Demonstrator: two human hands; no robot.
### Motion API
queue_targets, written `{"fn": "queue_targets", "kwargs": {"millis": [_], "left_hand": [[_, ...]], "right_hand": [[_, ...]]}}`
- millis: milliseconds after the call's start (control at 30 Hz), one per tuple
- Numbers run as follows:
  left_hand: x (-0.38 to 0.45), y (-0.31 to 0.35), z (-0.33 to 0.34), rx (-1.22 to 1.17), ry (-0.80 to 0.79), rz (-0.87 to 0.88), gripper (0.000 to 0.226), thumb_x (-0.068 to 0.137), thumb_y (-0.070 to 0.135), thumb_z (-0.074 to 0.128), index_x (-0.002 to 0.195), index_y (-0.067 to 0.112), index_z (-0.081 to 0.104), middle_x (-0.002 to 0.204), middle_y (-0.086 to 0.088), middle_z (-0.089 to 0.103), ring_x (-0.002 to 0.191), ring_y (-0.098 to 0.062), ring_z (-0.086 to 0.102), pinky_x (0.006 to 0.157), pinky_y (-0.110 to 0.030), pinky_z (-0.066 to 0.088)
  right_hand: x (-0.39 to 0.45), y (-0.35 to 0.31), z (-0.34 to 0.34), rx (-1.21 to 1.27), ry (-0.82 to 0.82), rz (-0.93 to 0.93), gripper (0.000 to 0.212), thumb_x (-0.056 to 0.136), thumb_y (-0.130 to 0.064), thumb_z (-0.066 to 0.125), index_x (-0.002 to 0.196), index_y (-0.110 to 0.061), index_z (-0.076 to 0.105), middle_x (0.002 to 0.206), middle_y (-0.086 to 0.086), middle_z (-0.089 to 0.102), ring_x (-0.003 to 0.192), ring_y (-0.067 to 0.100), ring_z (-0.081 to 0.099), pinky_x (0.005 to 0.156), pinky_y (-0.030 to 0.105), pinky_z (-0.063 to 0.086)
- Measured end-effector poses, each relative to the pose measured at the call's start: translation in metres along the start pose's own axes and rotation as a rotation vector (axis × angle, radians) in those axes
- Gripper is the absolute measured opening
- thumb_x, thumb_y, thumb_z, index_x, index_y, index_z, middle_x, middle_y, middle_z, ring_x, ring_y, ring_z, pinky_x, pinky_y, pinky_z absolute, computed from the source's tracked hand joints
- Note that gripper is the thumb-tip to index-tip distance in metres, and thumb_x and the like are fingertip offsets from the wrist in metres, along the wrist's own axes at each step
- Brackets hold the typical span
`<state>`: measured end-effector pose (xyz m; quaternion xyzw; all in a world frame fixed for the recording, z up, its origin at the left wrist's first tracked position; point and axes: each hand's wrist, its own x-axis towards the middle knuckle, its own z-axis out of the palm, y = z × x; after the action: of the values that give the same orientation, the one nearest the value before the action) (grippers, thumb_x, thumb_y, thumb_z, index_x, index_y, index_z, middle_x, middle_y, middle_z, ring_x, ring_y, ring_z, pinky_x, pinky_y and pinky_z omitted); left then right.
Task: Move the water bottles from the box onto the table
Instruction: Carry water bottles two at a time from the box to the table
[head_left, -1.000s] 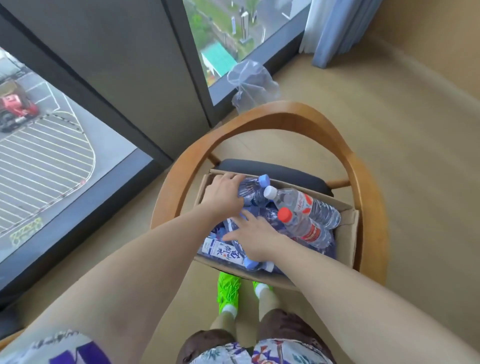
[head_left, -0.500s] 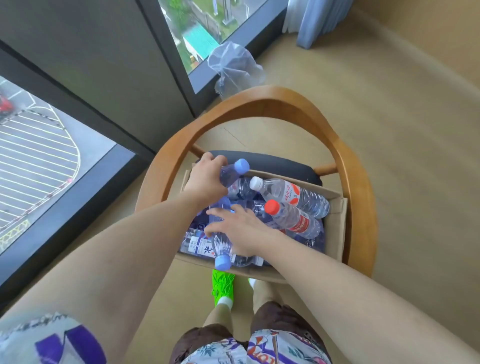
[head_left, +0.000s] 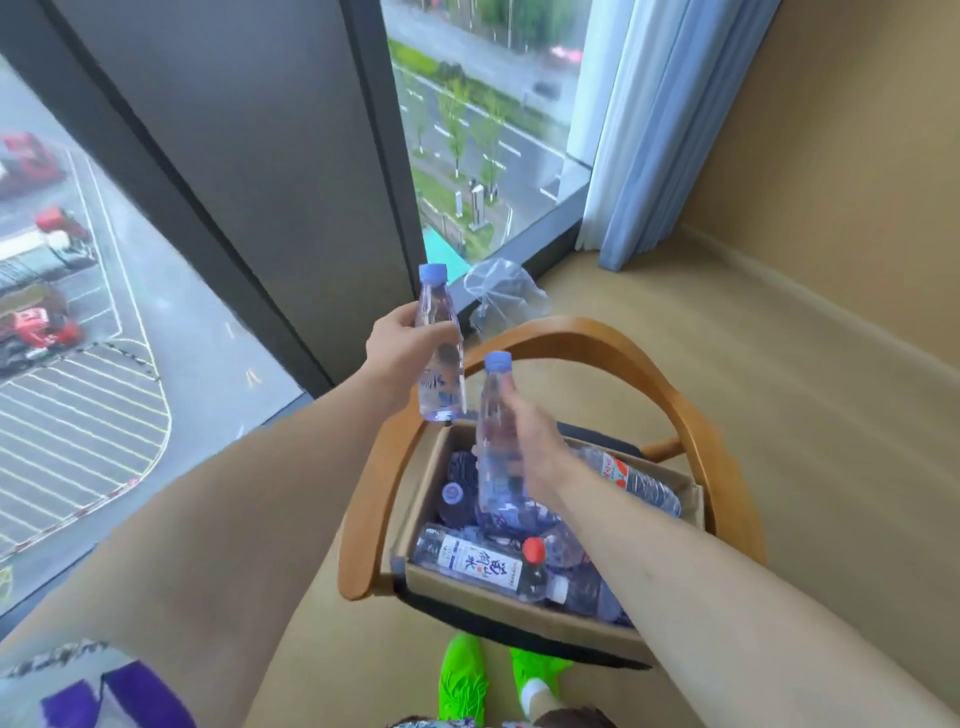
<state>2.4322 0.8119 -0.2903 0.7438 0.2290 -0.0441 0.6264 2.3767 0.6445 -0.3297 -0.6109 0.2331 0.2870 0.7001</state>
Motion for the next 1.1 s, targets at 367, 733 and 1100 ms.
{"fn": "queue_targets", "kwargs": {"millis": [367,733,1100], "left_hand": [[-0.042,0.087,-0.072,-0.203,0.139,-0.006,0.041,0.08,0.039,0.081,0.102,0.01,0.062,0.086,-0.01,0.068,0.071,-0.025,0.067,0.069,-0.039,0.06],[-0.151,0.123,-0.144,-0.206,0.521,0.088,0.041,0.082,0.037,0.079,0.109,0.01,0.065,0.093,-0.013,0.07,0.08,-0.031,0.073,0.08,-0.048,0.063],[-0.363,0.07,-0.233,-0.277,1.076,0.103,0.019,0.081,0.026,0.08,0.087,0.012,0.069,0.07,-0.007,0.068,0.057,-0.024,0.065,0.055,-0.032,0.055]], "right_hand": [[-0.069,-0.106,0.049,-0.109,-0.106,-0.235,0.046,0.079,-0.031,0.087,0.114,-0.013,0.064,0.095,0.013,0.068,0.08,0.027,0.068,0.068,0.039,0.057],[-0.129,-0.159,0.118,-0.359,-0.526,-0.368,0.036,0.084,-0.03,0.078,0.112,-0.012,0.063,0.093,0.011,0.065,0.08,0.025,0.066,0.068,0.036,0.057],[-0.252,-0.073,0.233,-0.585,-1.17,-0.356,0.018,0.091,-0.028,0.069,0.102,-0.013,0.071,0.089,0.012,0.07,0.068,0.022,0.068,0.061,0.029,0.055]]}}
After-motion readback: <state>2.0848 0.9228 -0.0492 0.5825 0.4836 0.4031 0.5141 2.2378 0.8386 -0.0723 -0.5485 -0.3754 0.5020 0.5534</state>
